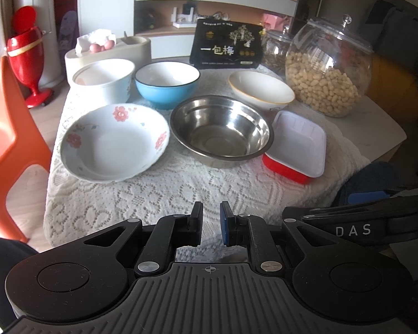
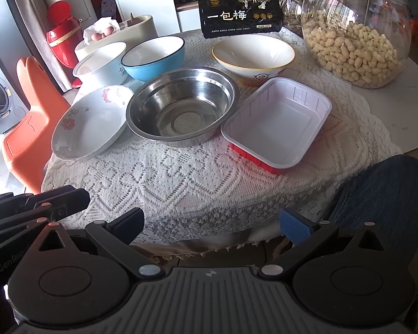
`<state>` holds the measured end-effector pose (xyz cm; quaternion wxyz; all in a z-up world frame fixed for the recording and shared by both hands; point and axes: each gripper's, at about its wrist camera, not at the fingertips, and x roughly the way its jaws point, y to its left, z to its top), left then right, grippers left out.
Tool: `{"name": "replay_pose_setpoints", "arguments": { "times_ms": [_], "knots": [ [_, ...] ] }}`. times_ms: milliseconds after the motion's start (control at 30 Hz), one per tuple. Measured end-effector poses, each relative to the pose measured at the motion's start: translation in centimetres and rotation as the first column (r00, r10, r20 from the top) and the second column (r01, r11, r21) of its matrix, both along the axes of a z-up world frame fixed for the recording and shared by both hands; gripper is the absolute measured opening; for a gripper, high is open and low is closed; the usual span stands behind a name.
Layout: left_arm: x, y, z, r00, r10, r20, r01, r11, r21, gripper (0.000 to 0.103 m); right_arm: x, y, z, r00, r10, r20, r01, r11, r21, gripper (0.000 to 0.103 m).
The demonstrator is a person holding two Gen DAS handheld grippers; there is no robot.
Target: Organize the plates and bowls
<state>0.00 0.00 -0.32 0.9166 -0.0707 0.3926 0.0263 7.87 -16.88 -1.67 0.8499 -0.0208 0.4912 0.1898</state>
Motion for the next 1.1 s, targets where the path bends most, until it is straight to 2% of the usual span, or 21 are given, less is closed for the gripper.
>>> {"name": "replay_pose_setpoints", "arguments": {
  "times_ms": [833,933,1000,1100],
  "knots": [
    [0.3,0.1,0.2,1.0,0.014,0.001,-0.014,1.0,-0.012,0.016,0.1,0.1,-0.4,1.0,0.006,-0.012,-0.006,1.0,0.011,0.103],
    [0.8,0.2,0.3,1.0,0.022,0.006,-0.022,1.0,-0.015,0.016,0.3,-0.1,-0.3,1.0,0.023,0.018,-0.023,0.999,0.029,0.103],
    [1.6,0.4,0.4,1.0,0.023,0.018,-0.022,0.999,-0.045,0.017,0.8,-0.5,0.0,0.998,0.037,0.05,-0.04,0.998,0.048,0.103],
    [3.4,0.5,0.5,0.994,-0.015,0.107,0.028,0.992,-0.12,0.017,2.4,-2.4,0.7,0.992,0.009,0.128,-0.016,0.998,0.054,0.103]
  ]
}}
